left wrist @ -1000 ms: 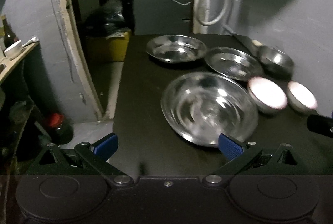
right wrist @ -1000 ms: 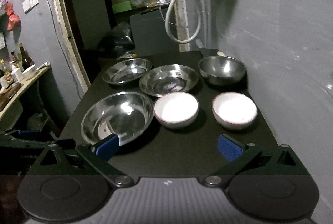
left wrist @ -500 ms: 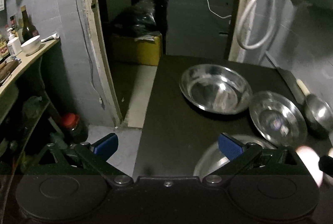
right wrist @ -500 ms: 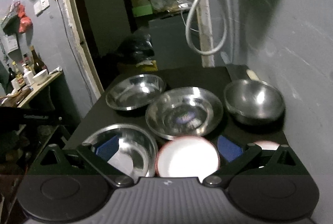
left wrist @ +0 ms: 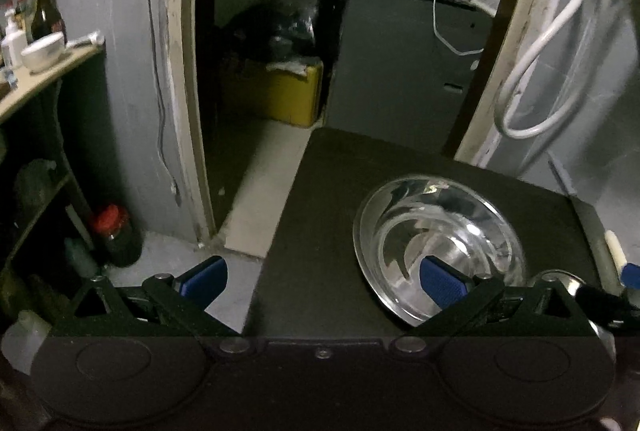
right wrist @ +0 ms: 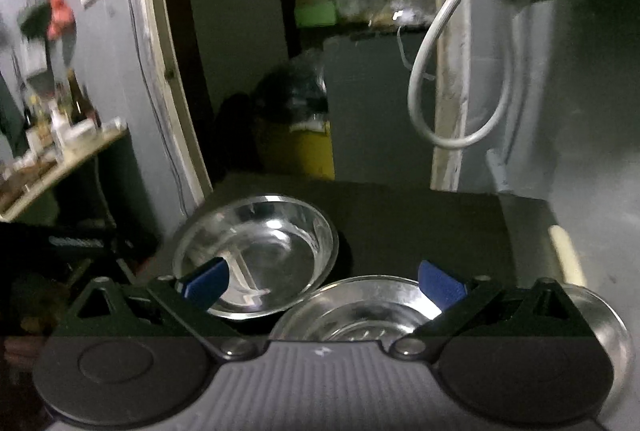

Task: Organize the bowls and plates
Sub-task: 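Move both grippers to the rim of the large steel plate and close, then lift the large steel plate with both grippers and carry it forward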

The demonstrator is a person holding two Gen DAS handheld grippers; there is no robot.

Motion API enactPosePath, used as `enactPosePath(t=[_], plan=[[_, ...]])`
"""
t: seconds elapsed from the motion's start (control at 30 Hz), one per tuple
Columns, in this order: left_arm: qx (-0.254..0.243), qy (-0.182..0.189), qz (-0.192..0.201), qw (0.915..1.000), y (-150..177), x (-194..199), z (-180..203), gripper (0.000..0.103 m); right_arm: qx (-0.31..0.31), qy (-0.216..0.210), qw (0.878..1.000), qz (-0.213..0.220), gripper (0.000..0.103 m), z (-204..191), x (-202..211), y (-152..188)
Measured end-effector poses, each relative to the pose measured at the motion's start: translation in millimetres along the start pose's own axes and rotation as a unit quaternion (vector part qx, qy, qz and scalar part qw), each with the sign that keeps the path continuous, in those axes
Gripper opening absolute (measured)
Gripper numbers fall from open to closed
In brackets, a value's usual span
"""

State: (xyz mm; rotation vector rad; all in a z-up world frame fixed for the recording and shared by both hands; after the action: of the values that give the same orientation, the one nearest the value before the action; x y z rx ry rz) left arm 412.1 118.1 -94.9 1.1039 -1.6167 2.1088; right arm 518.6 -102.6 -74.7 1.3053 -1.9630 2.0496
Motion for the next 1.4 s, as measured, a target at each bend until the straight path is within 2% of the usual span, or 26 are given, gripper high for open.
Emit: enactPosePath(t=[0.1,0.37,0.47,0.6,0.67,0.73,0.83,0.9,1.1,1.4], plan=[[0.004,0.003,-0.017,0.9998,4,-15,0,0.100,0.005,-0.003,1.000,-0.011,0.102,1,-24,2],[0.035,0.037,-0.022,0.9984,8,-31,5,0.078,0.026,-0.003,0.999,-0.021,0.080,-4,-60,-3],[0.038,0.043,-0.023,0.9981,7,-36,10,0.067,0.026,-0.003,0.999,-0.034,0.069,-4,-73,-2],[0.039,0.055,-0.033,0.9972,8,-43,14,0.045,0.022,-0.004,0.999,-0.046,0.054,-3,-82,1],[0.042,0.064,-0.033,0.9965,9,-45,14,0.039,0.017,-0.007,0.998,-0.052,0.045,-2,-85,3],[0.046,0.071,-0.034,0.9958,10,-46,13,0.028,0.015,-0.005,0.998,-0.057,0.032,-1,-88,4],[0.048,0.085,-0.036,0.9946,10,-48,14,0.014,0.013,-0.010,0.998,-0.063,0.022,-2,-90,5],[0.045,0.084,-0.036,0.9948,10,-48,14,0.014,0.015,-0.007,0.998,-0.063,0.017,-3,-90,4],[-0.005,0.075,-0.013,0.9971,7,-29,20,0.016,0.022,-0.015,0.999,-0.044,0.017,-8,-73,4],[-0.069,0.081,0.016,0.9942,15,24,24,0.020,0.015,-0.025,1.000,-0.001,0.018,-22,-9,5]])
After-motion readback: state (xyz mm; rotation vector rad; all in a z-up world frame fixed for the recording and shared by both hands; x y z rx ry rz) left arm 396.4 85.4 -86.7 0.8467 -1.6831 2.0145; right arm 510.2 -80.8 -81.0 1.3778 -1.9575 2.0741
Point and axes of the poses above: each gripper's, at about its wrist camera, not at the fingertips, and x roughly against the way its jaws point, z to its right, y to its underside, the point moved 9 cm from there along -x, roughly the way its jaws point, and after that the axes turned 4 degrees about -x, right-handed, at the moved point
